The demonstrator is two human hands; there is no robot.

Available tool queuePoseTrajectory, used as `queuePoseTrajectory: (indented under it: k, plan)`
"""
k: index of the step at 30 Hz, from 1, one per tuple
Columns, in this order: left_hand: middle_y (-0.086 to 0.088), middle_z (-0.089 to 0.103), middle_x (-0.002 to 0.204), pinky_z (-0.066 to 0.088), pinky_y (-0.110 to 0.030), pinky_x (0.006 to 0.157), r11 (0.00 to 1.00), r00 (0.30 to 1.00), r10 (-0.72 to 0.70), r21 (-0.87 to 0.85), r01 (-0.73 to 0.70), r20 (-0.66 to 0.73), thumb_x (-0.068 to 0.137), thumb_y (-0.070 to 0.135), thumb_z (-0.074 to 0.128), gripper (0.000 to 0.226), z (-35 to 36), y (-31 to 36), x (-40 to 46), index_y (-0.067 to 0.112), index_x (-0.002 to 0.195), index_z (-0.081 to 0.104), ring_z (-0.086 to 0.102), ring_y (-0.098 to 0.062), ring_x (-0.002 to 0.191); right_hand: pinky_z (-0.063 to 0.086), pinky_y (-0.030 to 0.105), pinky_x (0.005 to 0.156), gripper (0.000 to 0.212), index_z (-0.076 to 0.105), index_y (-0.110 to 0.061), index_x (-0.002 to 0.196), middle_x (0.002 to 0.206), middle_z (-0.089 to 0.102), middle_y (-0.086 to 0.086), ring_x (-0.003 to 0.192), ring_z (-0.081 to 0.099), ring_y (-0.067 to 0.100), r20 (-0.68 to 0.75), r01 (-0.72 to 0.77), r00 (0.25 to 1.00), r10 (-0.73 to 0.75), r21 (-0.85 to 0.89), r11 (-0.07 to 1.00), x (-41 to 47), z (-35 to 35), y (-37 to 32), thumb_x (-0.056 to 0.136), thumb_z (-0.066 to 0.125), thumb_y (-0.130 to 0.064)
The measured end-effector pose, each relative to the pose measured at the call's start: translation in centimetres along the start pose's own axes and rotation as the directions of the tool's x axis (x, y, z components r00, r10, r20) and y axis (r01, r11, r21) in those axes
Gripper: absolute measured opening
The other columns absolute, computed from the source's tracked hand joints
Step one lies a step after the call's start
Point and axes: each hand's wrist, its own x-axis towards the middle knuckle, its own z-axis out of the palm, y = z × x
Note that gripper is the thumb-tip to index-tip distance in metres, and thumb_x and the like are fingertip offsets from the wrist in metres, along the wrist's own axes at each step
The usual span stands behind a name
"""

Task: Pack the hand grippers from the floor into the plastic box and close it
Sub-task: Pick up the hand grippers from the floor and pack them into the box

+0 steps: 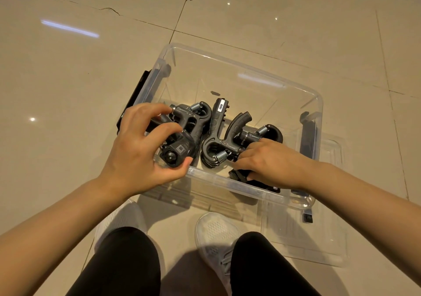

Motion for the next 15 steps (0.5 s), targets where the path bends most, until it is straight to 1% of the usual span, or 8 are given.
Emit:
queuePoseTrajectory:
  k: [5,7,9,10,11,13,15]
  plan:
    - [-0.020,0.054,0.113,0.032,-0.024,0.093,0.999,1.000,-0.019,-0.048,0.019,0.006,0.067,0.041,0.070,0.047,-0.1,0.1,0.0,0.003,0.095,0.068,0.048,-0.031,0.101,0.036,0.034,0.096,0.045,0.052,-0.027,0.130,0.120,0.061,-0.007,0.116,0.050,0.017,0.037,-0.067,0.997,0.065,0.077,0.995,-0.3,0.3,0.4,0.086,0.063,-0.030]
    - [-0.019,0.052,0.114,0.034,-0.024,0.093,0.996,1.000,-0.030,-0.084,0.030,0.004,0.066,0.040,0.071,0.048,-0.1,0.1,0.1,0.004,0.098,0.067,0.048,-0.030,0.102,0.038,0.034,0.096,0.044,0.052,-0.029,0.129,0.120,0.059,-0.007,0.115,0.051,0.016,0.001,-0.109,0.994,0.110,0.123,0.986,-0.4,-0.1,0.2,0.086,0.063,-0.033]
    - [-0.017,0.048,0.118,0.040,-0.030,0.095,0.988,0.999,-0.043,-0.146,0.042,-0.008,0.065,0.039,0.073,0.051,-0.2,0.2,0.2,0.004,0.103,0.065,0.047,-0.029,0.107,0.042,0.032,0.093,0.043,0.053,-0.026,0.128,0.119,0.059,-0.005,0.110,0.054,0.017,-0.110,-0.130,0.982,0.155,0.209,0.969,-0.4,-0.8,-0.4,0.087,0.063,-0.032]
    - [-0.016,0.044,0.120,0.043,-0.034,0.095,0.981,0.998,-0.053,-0.185,0.050,-0.015,0.065,0.037,0.074,0.054,-0.3,0.3,0.3,0.004,0.106,0.063,0.046,-0.027,0.111,0.043,0.030,0.092,0.043,0.054,-0.025,0.128,0.119,0.060,-0.003,0.109,0.055,0.017,-0.188,-0.116,0.968,0.167,0.257,0.959,-0.3,-1.3,-0.9,0.087,0.063,-0.031]
    - [-0.016,0.042,0.121,0.044,-0.035,0.095,0.973,0.998,-0.065,-0.221,0.059,-0.022,0.064,0.036,0.075,0.058,-0.4,0.3,0.4,0.003,0.109,0.061,0.043,-0.023,0.115,0.043,0.028,0.091,0.044,0.053,-0.023,0.129,0.120,0.060,-0.002,0.109,0.054,0.016,-0.267,-0.086,0.948,0.171,0.305,0.949,-0.1,-1.9,-1.5,0.087,0.064,-0.030]
    - [-0.015,0.038,0.124,0.042,-0.028,0.098,0.956,0.994,-0.099,-0.283,0.083,-0.041,0.063,0.036,0.076,0.065,-0.7,0.6,0.7,0.003,0.115,0.056,0.037,-0.011,0.120,0.039,0.025,0.095,0.050,0.049,-0.021,0.132,0.127,0.057,-0.002,0.116,0.051,0.014,-0.390,0.001,0.906,0.163,0.388,0.922,0.8,-3.4,-2.9,0.086,0.065,-0.029]
    - [-0.017,0.036,0.125,0.041,-0.025,0.098,0.935,0.990,-0.125,-0.341,0.097,-0.063,0.062,0.033,0.078,0.070,-1.1,1.2,1.1,0.005,0.120,0.051,0.035,-0.006,0.122,0.036,0.022,0.101,0.054,0.046,-0.021,0.136,0.135,0.052,-0.005,0.124,0.045,0.009,-0.429,0.072,0.890,0.154,0.465,0.882,1.9,-5.0,-4.2,0.086,0.066,-0.026]
